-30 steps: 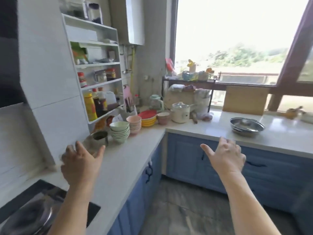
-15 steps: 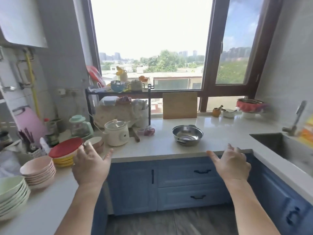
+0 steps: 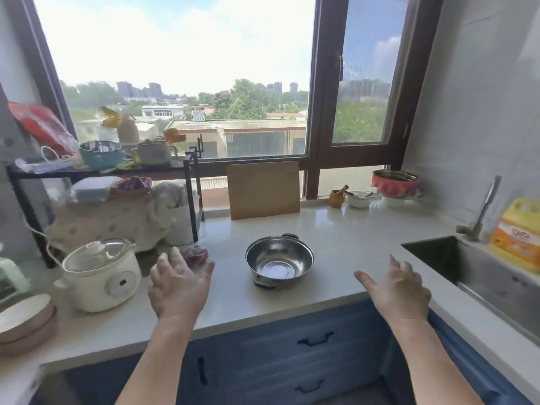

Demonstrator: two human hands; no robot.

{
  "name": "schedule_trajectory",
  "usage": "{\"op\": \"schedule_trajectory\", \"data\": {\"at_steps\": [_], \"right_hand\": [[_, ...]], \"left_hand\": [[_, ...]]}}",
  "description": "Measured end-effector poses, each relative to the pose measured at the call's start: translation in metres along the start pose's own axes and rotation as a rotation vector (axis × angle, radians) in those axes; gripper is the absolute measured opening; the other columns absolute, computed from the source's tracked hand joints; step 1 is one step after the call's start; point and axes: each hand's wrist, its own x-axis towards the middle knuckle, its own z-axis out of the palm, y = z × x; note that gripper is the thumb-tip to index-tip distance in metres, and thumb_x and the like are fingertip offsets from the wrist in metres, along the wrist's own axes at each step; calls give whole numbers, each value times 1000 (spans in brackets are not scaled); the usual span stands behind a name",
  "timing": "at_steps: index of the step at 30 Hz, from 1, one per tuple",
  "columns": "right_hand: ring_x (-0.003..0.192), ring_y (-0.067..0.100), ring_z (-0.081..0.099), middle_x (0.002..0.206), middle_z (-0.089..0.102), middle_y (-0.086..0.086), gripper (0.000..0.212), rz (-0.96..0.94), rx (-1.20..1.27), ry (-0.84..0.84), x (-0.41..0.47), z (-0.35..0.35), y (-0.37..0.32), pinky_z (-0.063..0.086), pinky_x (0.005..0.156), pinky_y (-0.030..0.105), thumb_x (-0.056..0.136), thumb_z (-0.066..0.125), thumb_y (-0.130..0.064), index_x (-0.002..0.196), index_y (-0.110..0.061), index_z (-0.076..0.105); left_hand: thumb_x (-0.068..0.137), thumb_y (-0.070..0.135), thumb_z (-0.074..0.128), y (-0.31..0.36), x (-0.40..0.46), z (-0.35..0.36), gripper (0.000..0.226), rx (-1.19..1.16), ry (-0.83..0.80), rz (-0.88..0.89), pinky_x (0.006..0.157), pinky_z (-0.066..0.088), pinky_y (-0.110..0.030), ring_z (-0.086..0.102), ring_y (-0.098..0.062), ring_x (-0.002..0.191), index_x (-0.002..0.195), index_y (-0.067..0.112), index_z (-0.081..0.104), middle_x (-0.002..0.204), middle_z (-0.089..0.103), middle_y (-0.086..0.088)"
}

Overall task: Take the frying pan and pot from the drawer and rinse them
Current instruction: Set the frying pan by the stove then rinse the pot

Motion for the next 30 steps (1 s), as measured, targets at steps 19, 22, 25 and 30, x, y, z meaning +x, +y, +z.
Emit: {"op": "schedule_trajectory", "data": {"at_steps": [19, 22, 25, 30], "right_hand": [[132, 23, 39, 148, 35, 2, 89, -352, -24, -410, 271, 216, -68, 40, 99, 38, 84, 48, -72, 151, -19, 22], [141, 20, 28, 155, 24, -1, 100, -411, 62, -616, 293, 254, -67, 32, 110, 37, 79, 59, -68, 155, -24, 11], [146, 14, 17, 159, 14, -5, 136, -392, 168, -884, 309, 282, -61, 25, 117, 32, 53, 78, -70, 155, -29, -2], [146, 11, 16, 158, 12, -8, 146, -462, 163, -1028, 326, 318, -59, 23, 116, 24, 47, 81, -57, 152, -27, -17]], "left_hand": [[92, 65, 40, 97, 175, 236, 88, 89, -216, -122, 118, 20, -39, 15, -29, 148, 156, 13, 11, 161, 16, -11], [92, 62, 46, 89, 198, 271, 87, 27, -355, -65, 120, 17, -40, 7, -25, 150, 157, 17, 9, 163, 11, -6], [86, 57, 63, 65, 215, 299, 98, -108, -604, 58, 122, 10, -38, 0, -20, 151, 157, 23, 4, 164, 5, 0], [56, 62, 84, 40, 242, 320, 139, -97, -921, 161, 122, 4, -32, -7, -15, 151, 156, 28, -7, 163, -3, 8]]}}
